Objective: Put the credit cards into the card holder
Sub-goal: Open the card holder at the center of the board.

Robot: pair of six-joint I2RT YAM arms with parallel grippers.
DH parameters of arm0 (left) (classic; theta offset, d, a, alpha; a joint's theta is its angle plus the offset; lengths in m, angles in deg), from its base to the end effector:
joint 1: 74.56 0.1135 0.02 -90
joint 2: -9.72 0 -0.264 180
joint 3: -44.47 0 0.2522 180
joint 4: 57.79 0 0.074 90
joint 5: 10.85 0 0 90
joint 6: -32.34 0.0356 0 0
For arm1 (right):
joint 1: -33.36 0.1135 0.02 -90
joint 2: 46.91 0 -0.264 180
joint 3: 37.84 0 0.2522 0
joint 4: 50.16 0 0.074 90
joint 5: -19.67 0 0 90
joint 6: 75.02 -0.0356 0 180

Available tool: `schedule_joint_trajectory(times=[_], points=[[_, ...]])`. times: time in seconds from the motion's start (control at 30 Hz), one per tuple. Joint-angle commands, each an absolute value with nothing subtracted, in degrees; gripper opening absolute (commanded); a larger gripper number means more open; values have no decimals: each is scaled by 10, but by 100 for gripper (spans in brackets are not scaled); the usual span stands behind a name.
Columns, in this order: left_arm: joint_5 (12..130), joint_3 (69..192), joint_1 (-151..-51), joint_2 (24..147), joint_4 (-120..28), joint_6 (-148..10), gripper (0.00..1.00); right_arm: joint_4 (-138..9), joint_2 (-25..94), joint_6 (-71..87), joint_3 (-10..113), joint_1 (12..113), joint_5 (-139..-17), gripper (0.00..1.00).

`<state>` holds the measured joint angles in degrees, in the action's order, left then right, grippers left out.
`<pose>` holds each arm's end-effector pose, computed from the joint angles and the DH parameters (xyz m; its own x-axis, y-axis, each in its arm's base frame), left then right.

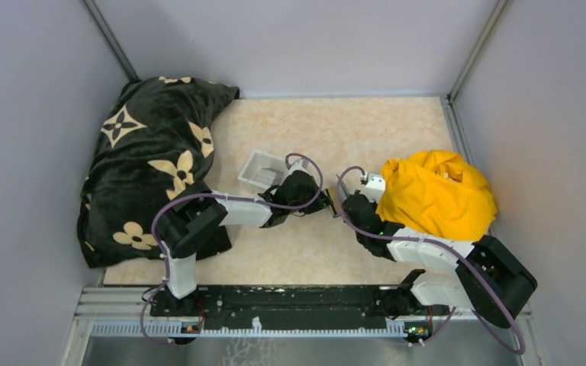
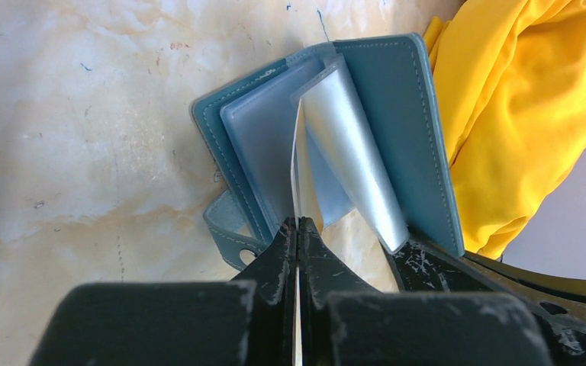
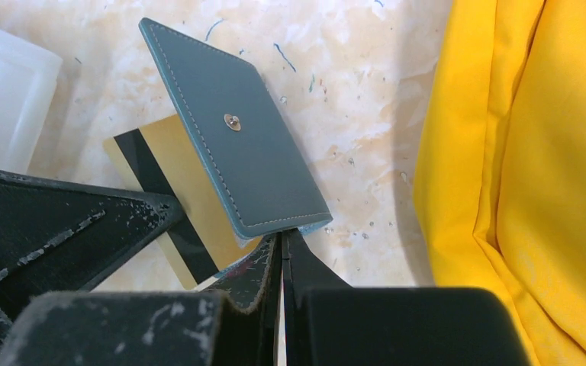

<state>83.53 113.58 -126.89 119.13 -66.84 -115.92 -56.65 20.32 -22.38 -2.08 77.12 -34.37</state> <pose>0.2427 -0.3100 0.1426 -0.8040 -0.3461 -0.4834 0.1246 0.6970 -0.7062 0.1690 0.1329 0.1620 -0.4899 0.2109 -0.8459 0.0904 0.9774 0.1913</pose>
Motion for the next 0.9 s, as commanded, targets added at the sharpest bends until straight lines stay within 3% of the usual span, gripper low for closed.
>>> schedule_joint_trajectory(times=[0.0,0.47,0.87], points=[[836,1125,-1267,1192,-655,-1148,0,-510,193,-211,-15,778,-305,0],[838,1115,-1262,1192,-654,-1147,0,-530,237,-235,32,759,-264,0],[838,1114,-1254,1193,-648,-1143,0,-515,283,-234,70,722,-299,0]])
